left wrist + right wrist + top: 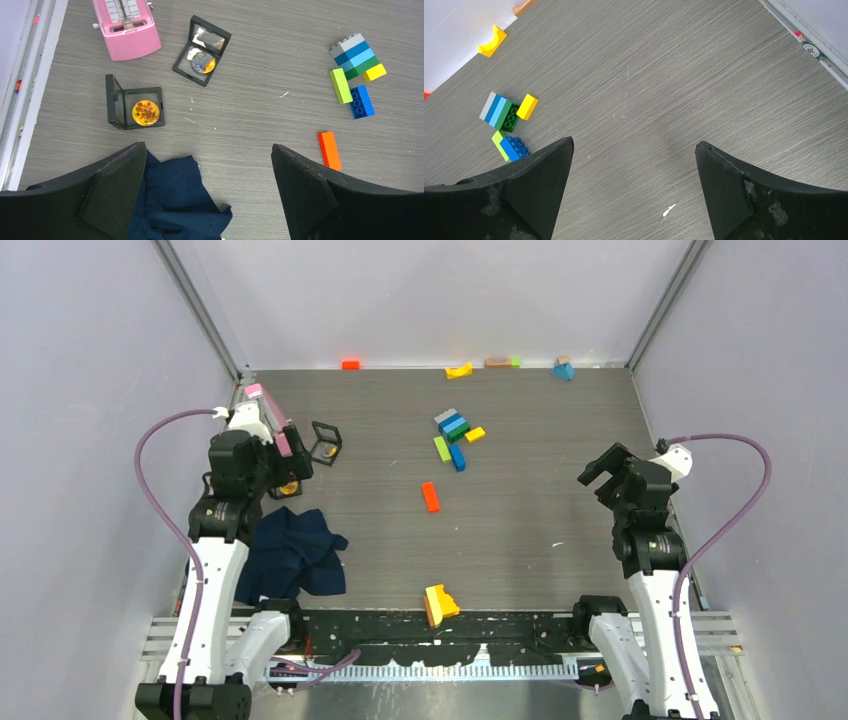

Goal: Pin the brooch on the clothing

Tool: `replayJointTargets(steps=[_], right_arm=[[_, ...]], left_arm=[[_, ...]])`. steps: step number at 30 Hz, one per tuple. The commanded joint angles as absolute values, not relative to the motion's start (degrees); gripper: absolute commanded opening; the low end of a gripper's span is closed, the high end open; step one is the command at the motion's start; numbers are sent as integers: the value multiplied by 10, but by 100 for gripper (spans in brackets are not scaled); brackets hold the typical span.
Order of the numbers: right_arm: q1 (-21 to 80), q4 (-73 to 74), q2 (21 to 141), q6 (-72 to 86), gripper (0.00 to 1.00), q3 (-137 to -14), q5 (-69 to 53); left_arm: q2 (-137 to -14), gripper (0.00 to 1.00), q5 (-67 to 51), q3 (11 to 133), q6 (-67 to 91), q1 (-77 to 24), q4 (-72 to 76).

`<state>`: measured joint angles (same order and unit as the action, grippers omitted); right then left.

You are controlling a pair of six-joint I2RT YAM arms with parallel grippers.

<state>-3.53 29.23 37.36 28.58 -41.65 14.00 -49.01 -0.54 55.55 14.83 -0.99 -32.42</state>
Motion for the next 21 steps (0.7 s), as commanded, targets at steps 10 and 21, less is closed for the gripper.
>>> replayJointTargets(steps=[10,21], right_arm=[[-34,268,338,284,100,-425,-58],[74,153,455,381,88,-395,-216]], left_arm=[[-525,100,-16,586,139,-8,-350],[-517,100,-34,576,147,-8,-344]])
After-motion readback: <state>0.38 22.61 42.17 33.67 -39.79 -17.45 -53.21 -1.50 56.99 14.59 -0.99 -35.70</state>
